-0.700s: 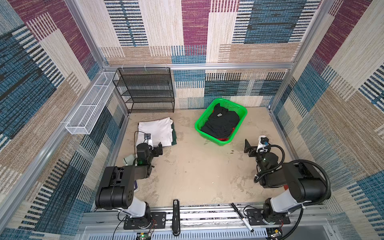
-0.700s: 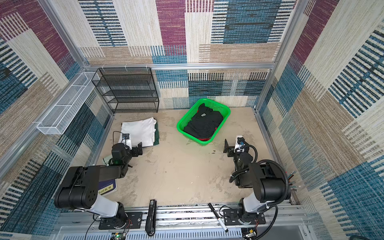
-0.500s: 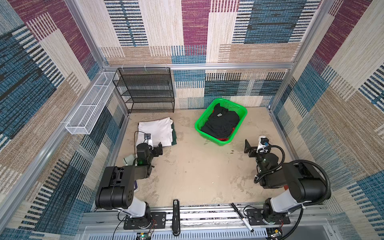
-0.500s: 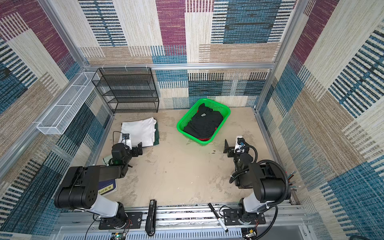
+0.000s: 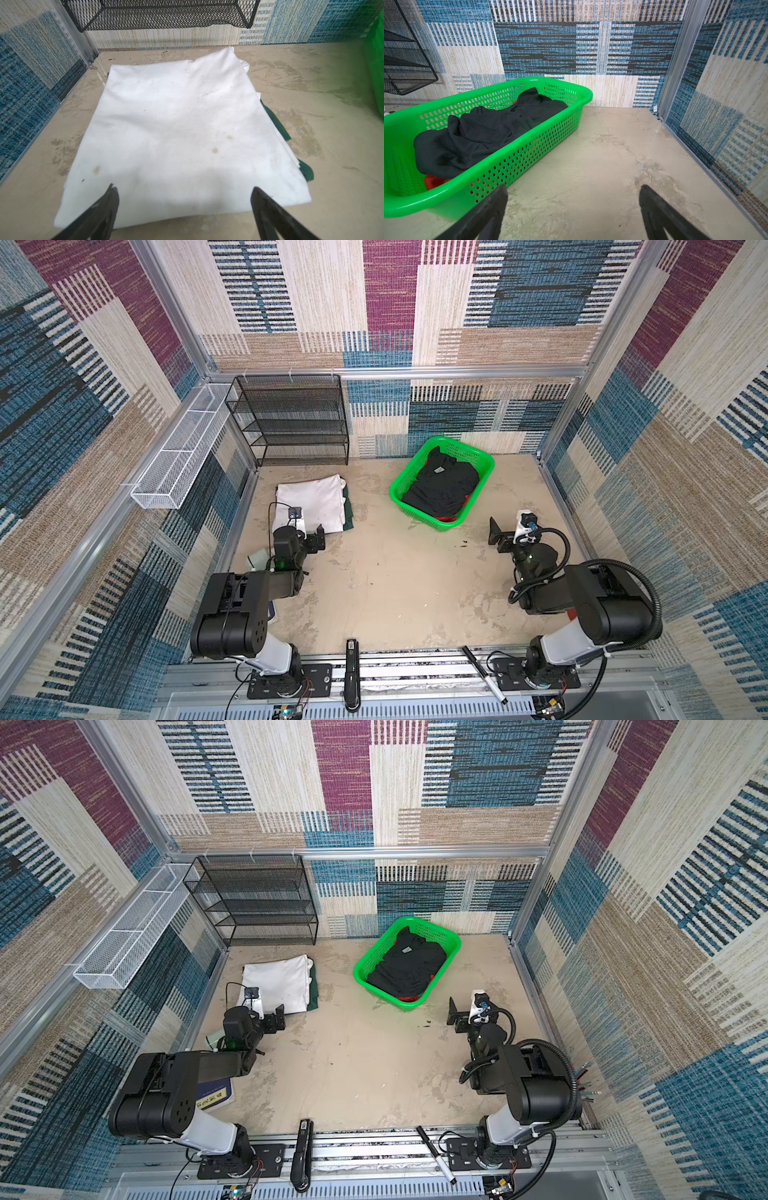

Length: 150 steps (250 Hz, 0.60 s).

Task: Fold and stack the t-shirts
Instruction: 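Move the right gripper over the green basket toward the black t-shirt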

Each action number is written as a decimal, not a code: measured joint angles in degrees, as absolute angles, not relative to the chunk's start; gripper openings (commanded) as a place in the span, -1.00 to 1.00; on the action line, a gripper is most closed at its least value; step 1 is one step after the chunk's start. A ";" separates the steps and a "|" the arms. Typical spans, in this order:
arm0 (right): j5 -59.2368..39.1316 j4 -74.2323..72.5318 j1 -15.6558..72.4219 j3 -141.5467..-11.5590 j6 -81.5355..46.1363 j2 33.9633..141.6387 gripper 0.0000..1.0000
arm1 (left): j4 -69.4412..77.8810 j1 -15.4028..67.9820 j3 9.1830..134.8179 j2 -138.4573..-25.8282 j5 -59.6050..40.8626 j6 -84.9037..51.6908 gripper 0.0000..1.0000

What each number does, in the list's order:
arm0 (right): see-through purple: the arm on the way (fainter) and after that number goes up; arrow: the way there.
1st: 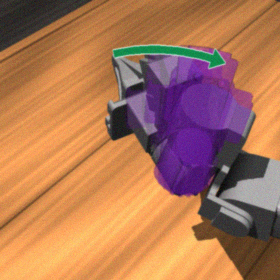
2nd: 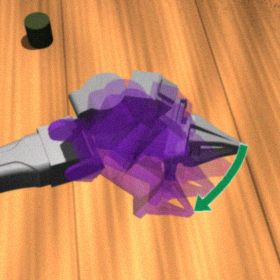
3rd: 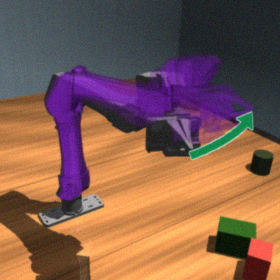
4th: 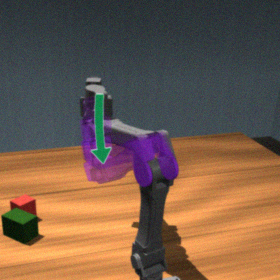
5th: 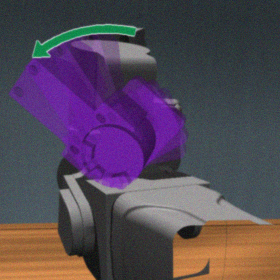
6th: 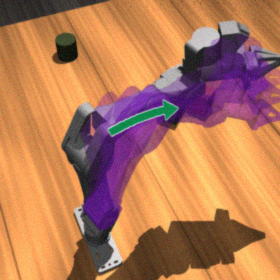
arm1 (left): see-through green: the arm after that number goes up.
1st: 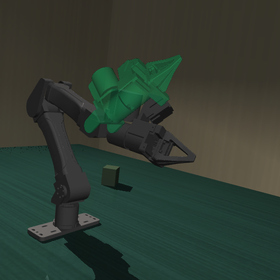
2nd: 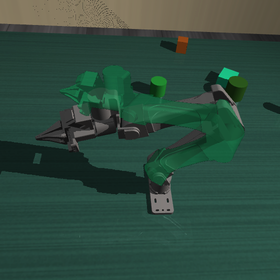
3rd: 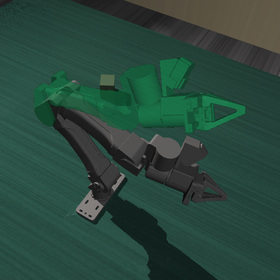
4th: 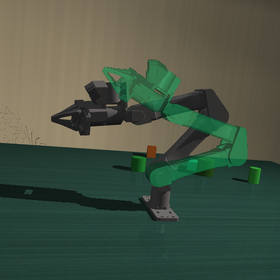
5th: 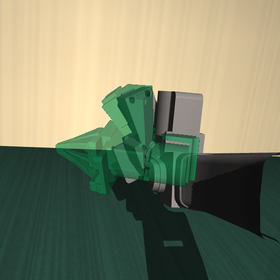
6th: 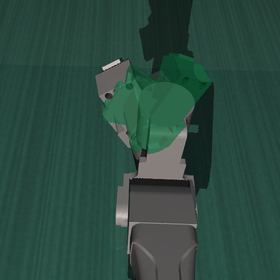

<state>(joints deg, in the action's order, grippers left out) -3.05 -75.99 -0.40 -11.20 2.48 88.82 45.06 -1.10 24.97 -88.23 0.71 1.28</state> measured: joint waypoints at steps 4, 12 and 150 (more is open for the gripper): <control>-3.05 -75.99 -0.40 -11.20 2.48 88.82 0.98 | 45.06 -1.10 24.97 -88.23 0.71 1.28 0.98; -3.05 -75.99 -0.40 -11.20 2.48 88.82 0.97 | 45.06 -1.10 24.97 -88.23 0.71 1.28 0.98; -2.68 -75.44 -0.69 -11.60 2.17 88.60 0.98 | 43.11 -1.08 25.08 -86.61 1.26 1.26 1.00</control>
